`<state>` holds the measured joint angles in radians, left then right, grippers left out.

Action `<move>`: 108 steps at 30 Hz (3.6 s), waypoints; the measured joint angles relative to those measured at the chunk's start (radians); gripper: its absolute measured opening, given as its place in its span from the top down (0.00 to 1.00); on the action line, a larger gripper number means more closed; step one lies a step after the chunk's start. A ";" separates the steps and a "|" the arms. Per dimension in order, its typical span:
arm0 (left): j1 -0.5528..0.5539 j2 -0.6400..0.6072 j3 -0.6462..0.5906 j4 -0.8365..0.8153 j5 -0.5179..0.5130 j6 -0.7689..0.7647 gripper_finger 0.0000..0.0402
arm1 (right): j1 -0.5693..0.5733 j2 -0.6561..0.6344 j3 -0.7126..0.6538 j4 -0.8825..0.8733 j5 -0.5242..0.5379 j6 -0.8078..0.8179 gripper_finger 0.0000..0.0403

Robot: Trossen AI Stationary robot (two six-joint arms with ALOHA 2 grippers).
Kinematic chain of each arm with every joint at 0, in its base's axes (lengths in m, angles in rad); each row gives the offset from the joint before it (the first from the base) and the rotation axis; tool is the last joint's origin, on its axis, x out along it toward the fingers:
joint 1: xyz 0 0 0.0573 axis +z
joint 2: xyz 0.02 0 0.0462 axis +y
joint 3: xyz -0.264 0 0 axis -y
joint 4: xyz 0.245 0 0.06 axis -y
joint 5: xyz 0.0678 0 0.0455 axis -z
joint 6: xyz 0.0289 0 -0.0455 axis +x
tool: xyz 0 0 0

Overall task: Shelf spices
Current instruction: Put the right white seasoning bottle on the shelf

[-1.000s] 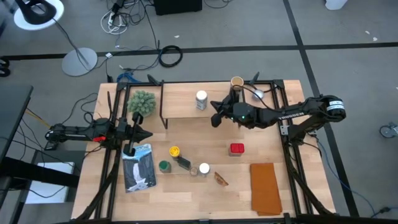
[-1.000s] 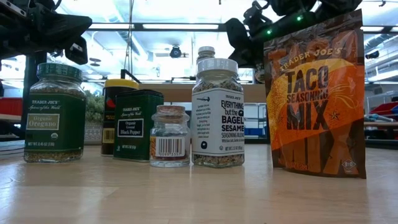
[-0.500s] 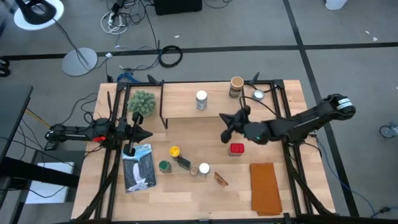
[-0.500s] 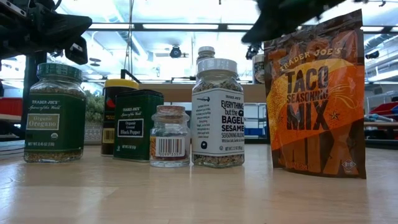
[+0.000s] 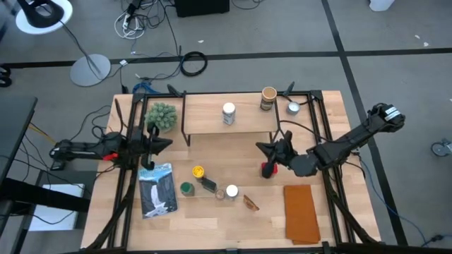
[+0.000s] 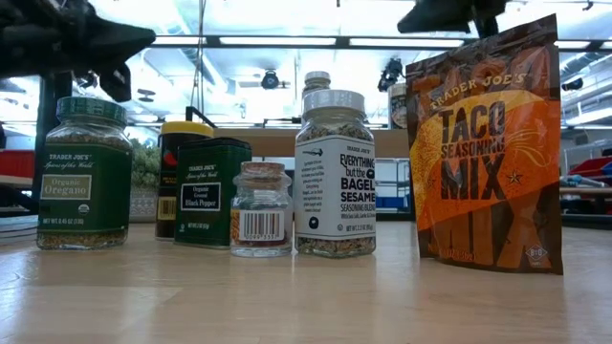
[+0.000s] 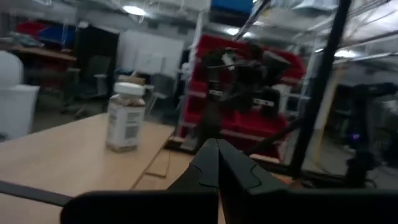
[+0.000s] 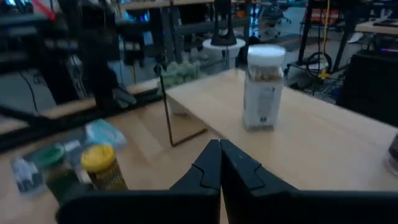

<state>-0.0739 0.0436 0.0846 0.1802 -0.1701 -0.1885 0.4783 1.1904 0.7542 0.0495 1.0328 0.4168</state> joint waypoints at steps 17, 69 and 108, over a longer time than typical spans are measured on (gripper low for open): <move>-0.141 0.911 0.440 0.091 -0.337 0.030 1.00 | 0.083 0.001 0.000 -0.560 0.076 0.595 1.00; -0.066 1.674 1.078 -0.010 -1.250 0.130 1.00 | 0.082 0.002 -0.001 -0.545 0.126 0.496 1.00; -0.030 1.642 1.077 -0.243 -1.050 -0.096 1.00 | 0.082 0.002 -0.001 -0.513 0.126 0.463 0.99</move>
<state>-0.1037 1.6851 1.1611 -0.0633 -1.2206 -0.2843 0.5598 1.1919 0.7532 -0.4631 1.1585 0.8793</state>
